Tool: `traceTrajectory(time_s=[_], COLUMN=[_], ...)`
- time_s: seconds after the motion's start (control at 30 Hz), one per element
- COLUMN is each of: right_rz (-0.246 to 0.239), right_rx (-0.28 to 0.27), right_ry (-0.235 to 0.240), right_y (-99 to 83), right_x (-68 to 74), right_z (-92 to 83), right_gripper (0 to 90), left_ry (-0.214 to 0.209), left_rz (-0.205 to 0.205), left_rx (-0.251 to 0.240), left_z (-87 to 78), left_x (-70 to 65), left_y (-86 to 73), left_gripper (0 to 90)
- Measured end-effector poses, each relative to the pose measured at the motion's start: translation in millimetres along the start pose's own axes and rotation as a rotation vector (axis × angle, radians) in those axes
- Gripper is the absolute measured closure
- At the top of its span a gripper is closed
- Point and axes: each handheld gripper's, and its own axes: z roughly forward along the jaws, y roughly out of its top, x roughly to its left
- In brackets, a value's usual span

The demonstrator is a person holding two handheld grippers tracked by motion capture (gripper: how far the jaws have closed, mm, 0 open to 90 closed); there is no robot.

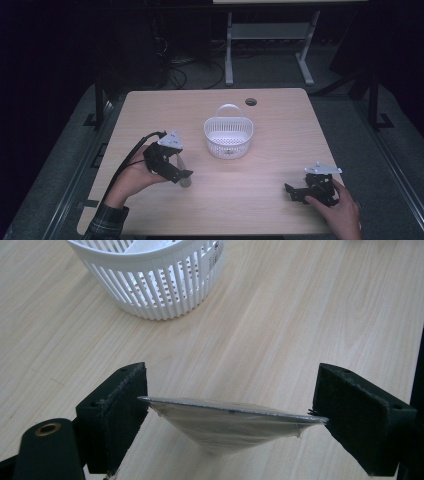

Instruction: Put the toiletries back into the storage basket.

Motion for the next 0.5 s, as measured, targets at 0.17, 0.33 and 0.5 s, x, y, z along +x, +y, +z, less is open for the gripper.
traceTrajectory(time_s=[0.17,0.33,0.5], right_rz=[0.0,0.001,0.001], right_rx=[0.0,0.0,0.0], right_ry=[0.0,-0.001,0.0], right_y=[0.0,0.0,0.0], right_x=[0.0,0.1,0.1], right_z=[0.0,0.0,0.0], right_gripper=[0.0,0.0,0.0], left_ry=[0.003,0.006,0.01], left_rz=[0.004,0.003,0.003], left_rx=[0.009,0.02,0.016], left_z=[1.5,2.1,2.2], left_x=[1.4,1.2,1.1], left_y=[0.2,-0.2,0.0], left_gripper=[18.3,24.9,28.8])
